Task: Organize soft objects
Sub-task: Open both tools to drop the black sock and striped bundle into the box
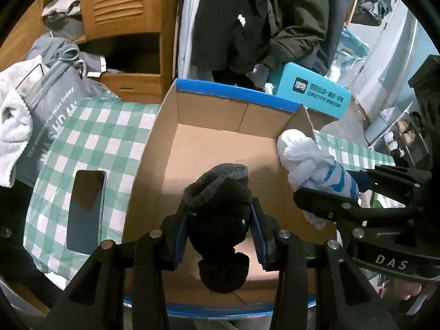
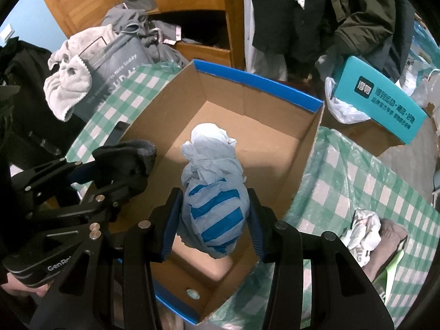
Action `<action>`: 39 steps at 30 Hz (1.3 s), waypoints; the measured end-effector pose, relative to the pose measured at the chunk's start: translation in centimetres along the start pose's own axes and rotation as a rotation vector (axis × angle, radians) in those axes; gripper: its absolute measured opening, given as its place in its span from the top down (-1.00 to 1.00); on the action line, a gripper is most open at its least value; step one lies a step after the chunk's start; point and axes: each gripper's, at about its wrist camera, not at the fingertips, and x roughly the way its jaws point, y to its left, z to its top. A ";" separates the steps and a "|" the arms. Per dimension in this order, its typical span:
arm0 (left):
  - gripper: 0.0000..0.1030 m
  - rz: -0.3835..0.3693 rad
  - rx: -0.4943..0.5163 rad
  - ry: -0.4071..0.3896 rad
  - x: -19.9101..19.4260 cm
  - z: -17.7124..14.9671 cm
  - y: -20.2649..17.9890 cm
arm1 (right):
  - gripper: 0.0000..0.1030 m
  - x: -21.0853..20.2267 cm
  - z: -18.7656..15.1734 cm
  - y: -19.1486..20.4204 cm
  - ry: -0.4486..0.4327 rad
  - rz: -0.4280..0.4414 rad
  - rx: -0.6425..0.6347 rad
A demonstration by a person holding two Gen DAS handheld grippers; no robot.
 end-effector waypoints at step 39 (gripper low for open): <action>-0.20 -0.032 0.068 0.011 0.2 -0.1 -5.7 | -0.44 -4.3 -3.8 -7.3 -0.055 -0.083 0.128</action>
